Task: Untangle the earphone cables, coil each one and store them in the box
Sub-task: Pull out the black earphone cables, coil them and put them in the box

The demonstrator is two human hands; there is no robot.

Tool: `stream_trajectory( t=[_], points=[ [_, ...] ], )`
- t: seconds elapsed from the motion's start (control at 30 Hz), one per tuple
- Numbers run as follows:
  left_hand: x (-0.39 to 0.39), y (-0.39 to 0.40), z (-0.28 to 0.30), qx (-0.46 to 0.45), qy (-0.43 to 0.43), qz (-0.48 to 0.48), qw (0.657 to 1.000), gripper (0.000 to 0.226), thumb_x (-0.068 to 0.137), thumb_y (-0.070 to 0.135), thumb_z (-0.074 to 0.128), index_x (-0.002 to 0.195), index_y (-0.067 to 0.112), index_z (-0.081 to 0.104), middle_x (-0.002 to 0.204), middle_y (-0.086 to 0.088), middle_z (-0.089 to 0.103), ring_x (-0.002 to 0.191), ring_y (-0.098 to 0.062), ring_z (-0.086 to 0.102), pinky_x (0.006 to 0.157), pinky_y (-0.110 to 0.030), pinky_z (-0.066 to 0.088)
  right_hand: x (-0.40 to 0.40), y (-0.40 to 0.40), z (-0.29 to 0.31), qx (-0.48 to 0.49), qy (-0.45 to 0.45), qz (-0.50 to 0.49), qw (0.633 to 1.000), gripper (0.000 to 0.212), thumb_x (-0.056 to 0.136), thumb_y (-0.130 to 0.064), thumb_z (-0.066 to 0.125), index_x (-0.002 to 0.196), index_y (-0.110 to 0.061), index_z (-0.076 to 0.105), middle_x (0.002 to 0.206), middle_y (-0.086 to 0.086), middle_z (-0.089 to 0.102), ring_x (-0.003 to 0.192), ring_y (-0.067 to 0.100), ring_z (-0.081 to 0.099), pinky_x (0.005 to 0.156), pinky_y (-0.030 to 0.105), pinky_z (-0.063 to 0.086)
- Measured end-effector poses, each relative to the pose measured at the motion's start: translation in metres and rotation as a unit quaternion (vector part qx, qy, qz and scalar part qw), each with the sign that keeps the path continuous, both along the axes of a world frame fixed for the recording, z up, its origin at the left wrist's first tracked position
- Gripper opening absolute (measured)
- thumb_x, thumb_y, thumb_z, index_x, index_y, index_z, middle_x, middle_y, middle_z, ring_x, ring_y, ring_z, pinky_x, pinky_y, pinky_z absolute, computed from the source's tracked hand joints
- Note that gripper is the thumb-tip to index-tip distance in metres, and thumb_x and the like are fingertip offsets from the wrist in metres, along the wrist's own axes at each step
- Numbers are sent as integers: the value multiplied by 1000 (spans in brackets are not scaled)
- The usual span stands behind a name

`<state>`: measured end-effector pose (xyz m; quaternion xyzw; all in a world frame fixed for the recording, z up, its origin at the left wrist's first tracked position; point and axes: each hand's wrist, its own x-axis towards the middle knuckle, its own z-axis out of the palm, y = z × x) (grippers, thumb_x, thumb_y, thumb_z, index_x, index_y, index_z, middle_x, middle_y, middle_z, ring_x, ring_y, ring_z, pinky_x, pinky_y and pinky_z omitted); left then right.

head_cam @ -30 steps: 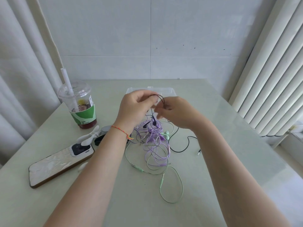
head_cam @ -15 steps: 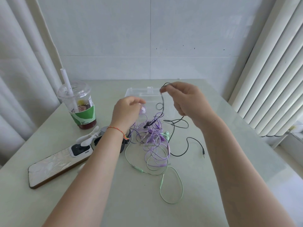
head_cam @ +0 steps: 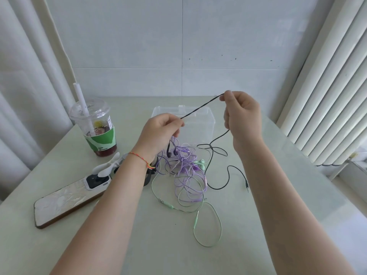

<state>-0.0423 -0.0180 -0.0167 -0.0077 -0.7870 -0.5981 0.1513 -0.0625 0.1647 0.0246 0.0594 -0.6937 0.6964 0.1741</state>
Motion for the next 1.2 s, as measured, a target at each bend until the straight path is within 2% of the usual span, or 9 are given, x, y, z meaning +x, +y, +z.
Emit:
stream_trajectory(
  t=[0.17, 0.33, 0.47, 0.57, 0.7, 0.83, 0.97, 1.07, 1.2],
  points=[
    [0, -1, 4, 32, 91, 81, 992, 18, 87, 1, 60, 84, 18, 65, 73, 1, 63, 64, -9, 58, 64, -17, 48, -4, 3, -3, -16, 19, -51, 998, 20, 95, -25, 54, 80, -20, 67, 54, -4, 42, 55, 19, 33, 54, 25, 30],
    [-1, -3, -2, -104, 7, 114, 988, 31, 80, -3, 46, 74, 20, 66, 71, 9, 65, 59, 1, 56, 52, -5, 37, -4, 7, -1, -71, 22, -99, 992, 20, 98, -21, 47, 82, -17, 59, 56, -1, 40, 50, 19, 35, 51, 27, 32],
    [2, 1, 1, 2, -5, 117, 993, 31, 80, -6, 40, 70, 11, 64, 69, -3, 66, 52, 1, 58, 52, -9, 42, -5, 10, 2, -42, -1, -22, 999, 19, 96, -16, 49, 84, -12, 63, 56, -4, 38, 44, 11, 34, 44, 22, 29],
    [3, 9, 6, 45, 10, 30, 998, 24, 88, 1, 51, 92, 16, 70, 89, 2, 70, 79, -7, 66, 74, -21, 50, -2, 6, 2, 70, -5, 46, 996, 20, 91, -19, 57, 76, -20, 70, 51, -7, 35, 48, 14, 27, 48, 25, 23],
    [5, 21, 6, 46, 14, -138, 989, 32, 97, 12, 55, 127, 23, 58, 124, 5, 64, 117, 0, 56, 93, -14, 43, 7, -1, 5, 121, 1, 114, 986, 15, 91, -22, 62, 83, -18, 74, 40, -17, 40, 43, 7, 30, 48, 21, 26],
    [2, 26, -2, -15, 36, -76, 996, 25, 90, 24, 66, 115, 25, 61, 83, 7, 59, 79, -2, 57, 82, -20, 43, 4, 1, 3, 60, -4, 169, 984, 19, 95, -19, 56, 88, -14, 73, 43, -8, 29, 40, 13, 23, 44, 21, 21],
    [1, 22, -1, -25, 82, -57, 995, 32, 82, 30, 73, 109, 43, 61, 69, 2, 42, 64, -11, 41, 63, -19, 38, 6, 5, 4, 113, -32, 258, 959, 23, 97, -22, 55, 87, -8, 70, 44, -7, 26, 42, 14, 20, 44, 21, 18],
    [1, 22, 0, -75, 33, -47, 996, 7, 86, 29, 71, 88, 23, 74, 60, 1, 36, 58, -14, 30, 53, -25, 25, 8, 0, 3, 103, -37, 287, 952, 26, 100, -19, 50, 85, -5, 66, 47, -4, 29, 44, 15, 23, 46, 23, 21],
    [-6, 12, -15, -129, -25, 57, 990, 16, 85, 27, 68, 75, 16, 73, 43, 15, 47, 44, -3, 41, 54, -21, 32, 8, 0, 7, 1, 30, 218, 975, 23, 101, -15, 46, 90, -10, 66, 61, 7, 53, 41, 16, 40, 43, 21, 29]
  ],
)
